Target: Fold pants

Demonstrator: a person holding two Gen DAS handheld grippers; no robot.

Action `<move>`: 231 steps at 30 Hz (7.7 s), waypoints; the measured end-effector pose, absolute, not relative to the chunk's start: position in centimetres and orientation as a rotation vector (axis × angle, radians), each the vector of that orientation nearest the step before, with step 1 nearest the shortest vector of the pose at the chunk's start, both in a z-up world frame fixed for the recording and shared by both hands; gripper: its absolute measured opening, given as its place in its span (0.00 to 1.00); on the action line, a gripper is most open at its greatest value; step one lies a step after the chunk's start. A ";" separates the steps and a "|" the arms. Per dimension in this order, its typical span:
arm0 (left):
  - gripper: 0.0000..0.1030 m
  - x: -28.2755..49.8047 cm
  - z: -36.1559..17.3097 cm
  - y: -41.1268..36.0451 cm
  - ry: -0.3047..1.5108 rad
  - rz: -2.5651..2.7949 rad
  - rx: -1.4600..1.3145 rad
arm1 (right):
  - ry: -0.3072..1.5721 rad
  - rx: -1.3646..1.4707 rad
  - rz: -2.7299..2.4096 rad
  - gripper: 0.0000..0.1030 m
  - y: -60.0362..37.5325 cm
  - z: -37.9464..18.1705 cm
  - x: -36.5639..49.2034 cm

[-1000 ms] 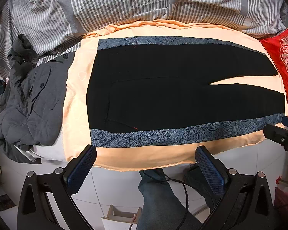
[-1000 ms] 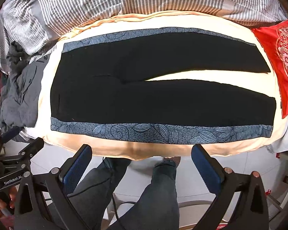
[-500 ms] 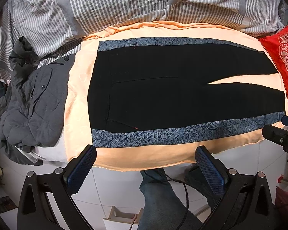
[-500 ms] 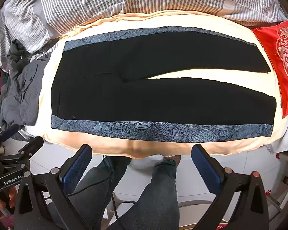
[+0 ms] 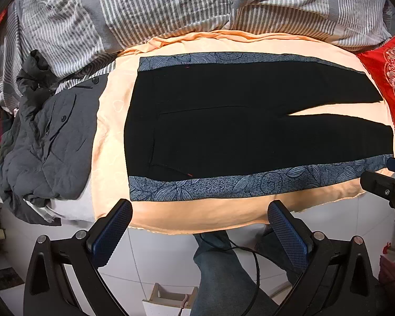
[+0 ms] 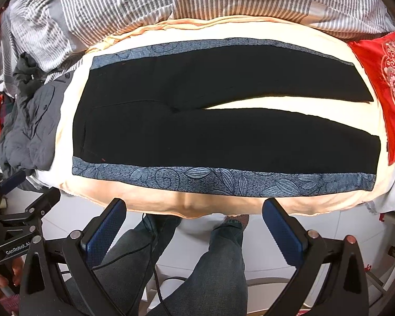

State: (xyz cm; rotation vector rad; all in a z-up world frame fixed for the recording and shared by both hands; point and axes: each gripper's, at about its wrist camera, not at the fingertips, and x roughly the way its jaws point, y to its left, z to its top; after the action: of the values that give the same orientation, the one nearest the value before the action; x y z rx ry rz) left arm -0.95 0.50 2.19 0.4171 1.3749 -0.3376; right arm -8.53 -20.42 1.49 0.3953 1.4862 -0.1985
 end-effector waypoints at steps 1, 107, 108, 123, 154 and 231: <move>1.00 -1.0 2.2 0.5 1.375 -0.335 0.417 | 1.485 0.395 -0.195 1.00 -20.4 1.5 -8.6; 0.14 27.1 -12.0 -2.2 1.348 -0.324 -0.214 | 1.457 1.318 0.210 0.08 -34.0 -19.4 14.0; 0.16 28.1 -13.0 -2.7 1.355 -0.301 -0.199 | 1.465 1.315 0.208 0.09 -34.2 -20.1 14.7; 0.69 26.0 -14.1 -4.0 1.341 -0.079 0.125 | 1.432 1.099 0.273 0.71 -33.8 -18.1 19.3; 0.72 6.7 -14.9 -19.3 1.469 -0.563 0.366 | 1.389 0.773 -0.363 0.69 -38.1 -10.7 -11.9; 0.21 9.3 -7.9 -41.4 1.441 -0.763 0.102 | 1.103 0.929 -0.140 0.03 -65.7 -5.8 -9.4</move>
State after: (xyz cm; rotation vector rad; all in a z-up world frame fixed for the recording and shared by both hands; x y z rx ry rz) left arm 9.33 -41.38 -7.89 0.1015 1.4409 -0.7628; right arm -9.38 -65.74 -5.77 0.9295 1.1025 -0.1404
